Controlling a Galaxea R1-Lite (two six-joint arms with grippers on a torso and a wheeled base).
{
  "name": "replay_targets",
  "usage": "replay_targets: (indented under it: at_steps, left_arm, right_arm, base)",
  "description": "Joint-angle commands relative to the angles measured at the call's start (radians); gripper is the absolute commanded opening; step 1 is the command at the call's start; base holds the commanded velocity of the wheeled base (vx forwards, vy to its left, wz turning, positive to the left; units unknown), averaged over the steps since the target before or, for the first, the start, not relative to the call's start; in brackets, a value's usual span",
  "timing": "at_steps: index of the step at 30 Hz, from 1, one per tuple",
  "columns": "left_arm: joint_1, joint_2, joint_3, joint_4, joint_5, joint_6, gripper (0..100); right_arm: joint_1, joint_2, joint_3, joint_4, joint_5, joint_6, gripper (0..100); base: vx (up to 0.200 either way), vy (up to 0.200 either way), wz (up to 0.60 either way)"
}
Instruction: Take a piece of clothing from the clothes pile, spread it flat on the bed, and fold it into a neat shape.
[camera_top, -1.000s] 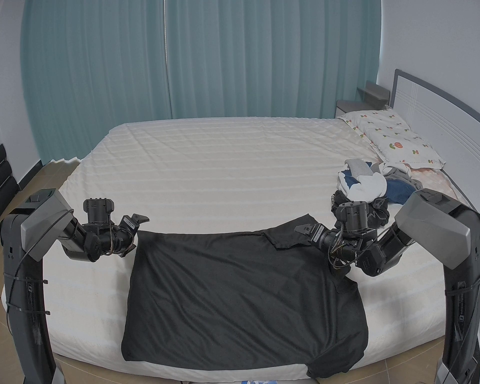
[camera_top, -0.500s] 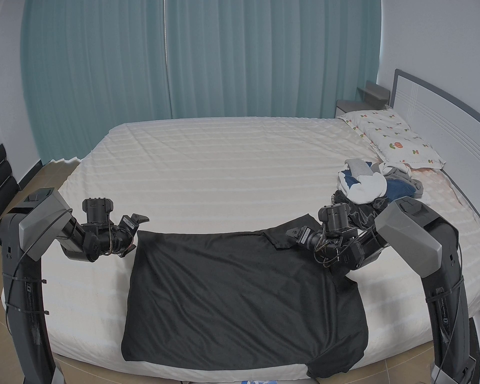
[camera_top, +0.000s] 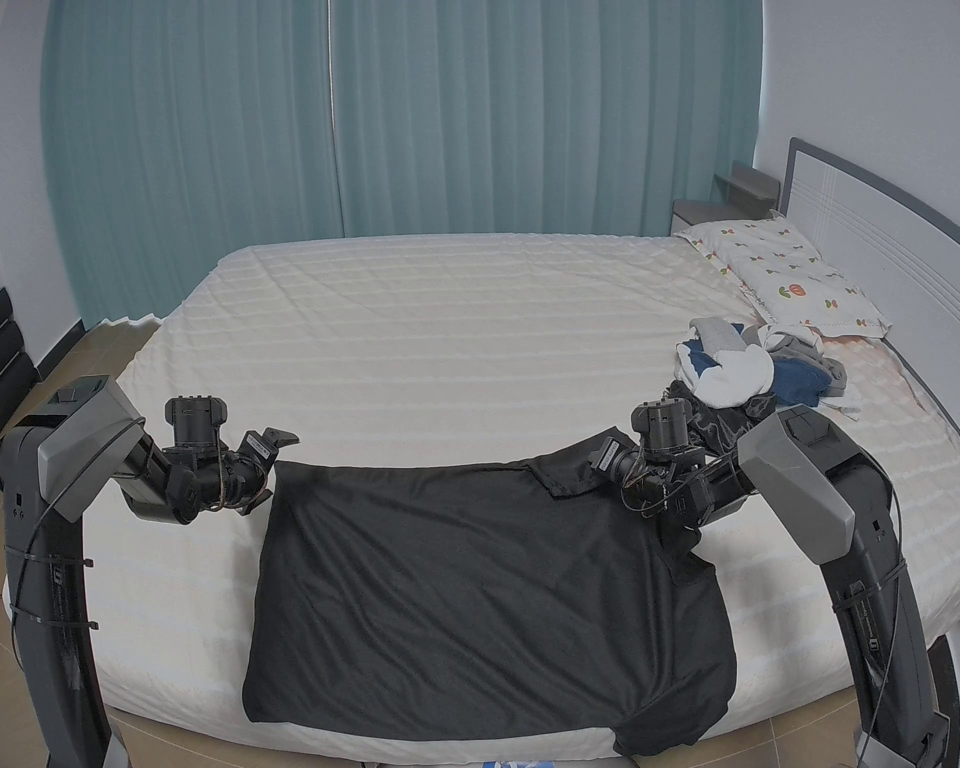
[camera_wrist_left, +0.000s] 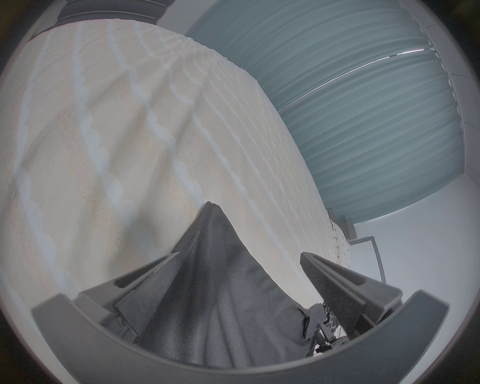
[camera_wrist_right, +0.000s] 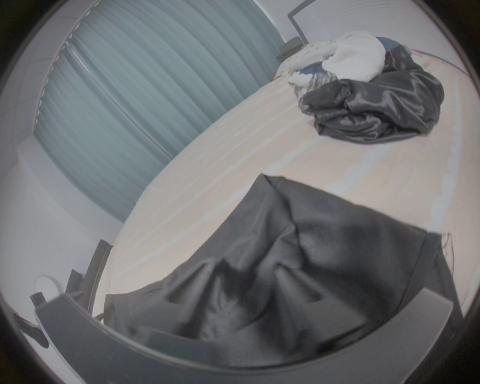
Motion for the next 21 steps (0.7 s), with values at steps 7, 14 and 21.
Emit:
replay_targets:
  at_steps: [7, 14, 21]
  left_arm:
    - [-0.001, -0.001, 0.0, 0.001, 0.002, 0.0, 100]
    - [-0.001, -0.001, 0.002, 0.001, 0.008, 0.0, 100]
    - [-0.004, 0.0, 0.006, 0.0, 0.009, 0.003, 100]
  right_arm:
    - [-0.011, -0.005, -0.028, -0.075, -0.002, -0.013, 0]
    - [-0.002, 0.092, -0.315, -0.159, -0.011, -0.019, 0]
    - [0.01, 0.166, -0.318, -0.185, 0.015, -0.03, 100]
  base:
    - [0.0, 0.0, 0.0]
    - [0.0, 0.0, 0.0]
    - [0.0, 0.0, 0.0]
